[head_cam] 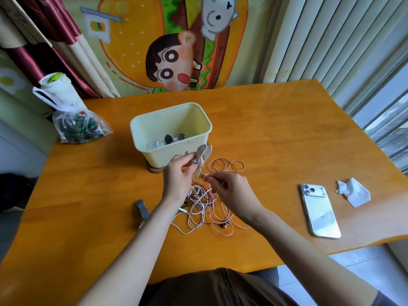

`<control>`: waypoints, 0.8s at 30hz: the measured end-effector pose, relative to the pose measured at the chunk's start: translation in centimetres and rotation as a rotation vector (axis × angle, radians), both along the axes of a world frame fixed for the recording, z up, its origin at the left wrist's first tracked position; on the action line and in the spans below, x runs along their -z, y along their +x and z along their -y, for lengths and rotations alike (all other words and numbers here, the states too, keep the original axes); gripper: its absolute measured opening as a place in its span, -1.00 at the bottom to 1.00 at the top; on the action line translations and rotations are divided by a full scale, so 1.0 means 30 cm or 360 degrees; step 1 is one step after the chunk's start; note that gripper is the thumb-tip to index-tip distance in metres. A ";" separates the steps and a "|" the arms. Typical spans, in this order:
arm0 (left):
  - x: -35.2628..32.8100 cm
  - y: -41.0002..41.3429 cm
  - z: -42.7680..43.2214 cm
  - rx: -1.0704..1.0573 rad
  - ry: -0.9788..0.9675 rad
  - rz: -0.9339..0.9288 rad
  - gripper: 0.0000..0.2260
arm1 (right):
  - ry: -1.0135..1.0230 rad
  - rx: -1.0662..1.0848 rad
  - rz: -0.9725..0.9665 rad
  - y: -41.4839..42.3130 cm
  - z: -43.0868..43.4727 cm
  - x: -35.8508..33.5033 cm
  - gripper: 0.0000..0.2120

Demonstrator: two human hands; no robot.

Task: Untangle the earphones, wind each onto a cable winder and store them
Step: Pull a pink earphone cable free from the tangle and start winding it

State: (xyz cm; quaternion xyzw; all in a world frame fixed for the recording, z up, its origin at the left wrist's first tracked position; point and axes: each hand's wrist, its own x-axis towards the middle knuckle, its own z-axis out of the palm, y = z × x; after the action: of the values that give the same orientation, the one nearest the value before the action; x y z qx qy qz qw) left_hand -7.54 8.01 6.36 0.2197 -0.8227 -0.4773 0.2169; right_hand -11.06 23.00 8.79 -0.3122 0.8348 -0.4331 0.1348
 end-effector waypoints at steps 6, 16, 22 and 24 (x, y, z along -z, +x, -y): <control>0.065 0.062 0.021 0.0259 -0.0213 0.0205 -0.69 | 0.0157 -0.0056 -0.0125 -0.054 -0.029 -0.037 -0.82; 0.010 0.058 -0.014 0.0611 0.0566 0.0148 -0.69 | 0.0152 0.0231 -0.0132 -0.213 -0.060 -0.059 -0.82; -0.085 0.017 -0.069 0.0564 0.1117 -0.0246 -0.73 | -0.0076 0.0336 0.0217 -0.169 -0.028 0.017 -0.80; -0.091 0.006 -0.065 0.0446 0.1199 -0.0275 -0.74 | -0.0148 0.0293 0.0325 -0.128 -0.012 0.033 -0.75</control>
State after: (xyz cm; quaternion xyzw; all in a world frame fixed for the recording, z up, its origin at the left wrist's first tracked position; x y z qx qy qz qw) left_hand -7.36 9.95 9.10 0.1288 -0.5911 -0.7868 0.1225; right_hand -14.90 23.37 7.80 -0.1946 0.8208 -0.5113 0.1640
